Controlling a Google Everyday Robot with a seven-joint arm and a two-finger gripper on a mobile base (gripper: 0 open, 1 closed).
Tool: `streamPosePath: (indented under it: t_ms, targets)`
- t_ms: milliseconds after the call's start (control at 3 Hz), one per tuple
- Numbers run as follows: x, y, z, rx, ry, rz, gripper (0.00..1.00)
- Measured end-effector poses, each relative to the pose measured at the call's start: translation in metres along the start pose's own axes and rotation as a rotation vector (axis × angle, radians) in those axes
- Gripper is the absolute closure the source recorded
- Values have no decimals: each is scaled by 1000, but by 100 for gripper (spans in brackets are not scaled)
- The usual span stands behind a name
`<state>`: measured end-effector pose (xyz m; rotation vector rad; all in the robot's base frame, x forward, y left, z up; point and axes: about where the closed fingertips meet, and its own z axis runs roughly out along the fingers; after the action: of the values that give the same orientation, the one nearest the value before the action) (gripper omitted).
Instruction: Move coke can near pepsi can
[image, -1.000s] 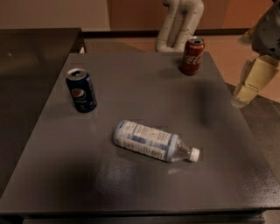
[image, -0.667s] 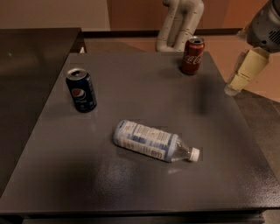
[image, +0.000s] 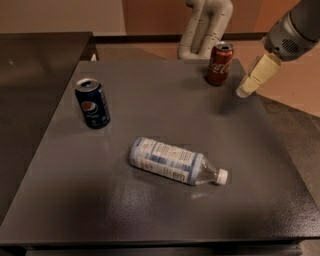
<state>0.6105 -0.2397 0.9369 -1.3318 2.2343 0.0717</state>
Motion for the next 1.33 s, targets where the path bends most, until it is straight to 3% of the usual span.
streamPosePath:
  t_ms: [667, 1333]
  targets:
    - [-16, -43, 58, 48, -135, 82, 0]
    - [-41, -74, 95, 25, -265, 154, 0]
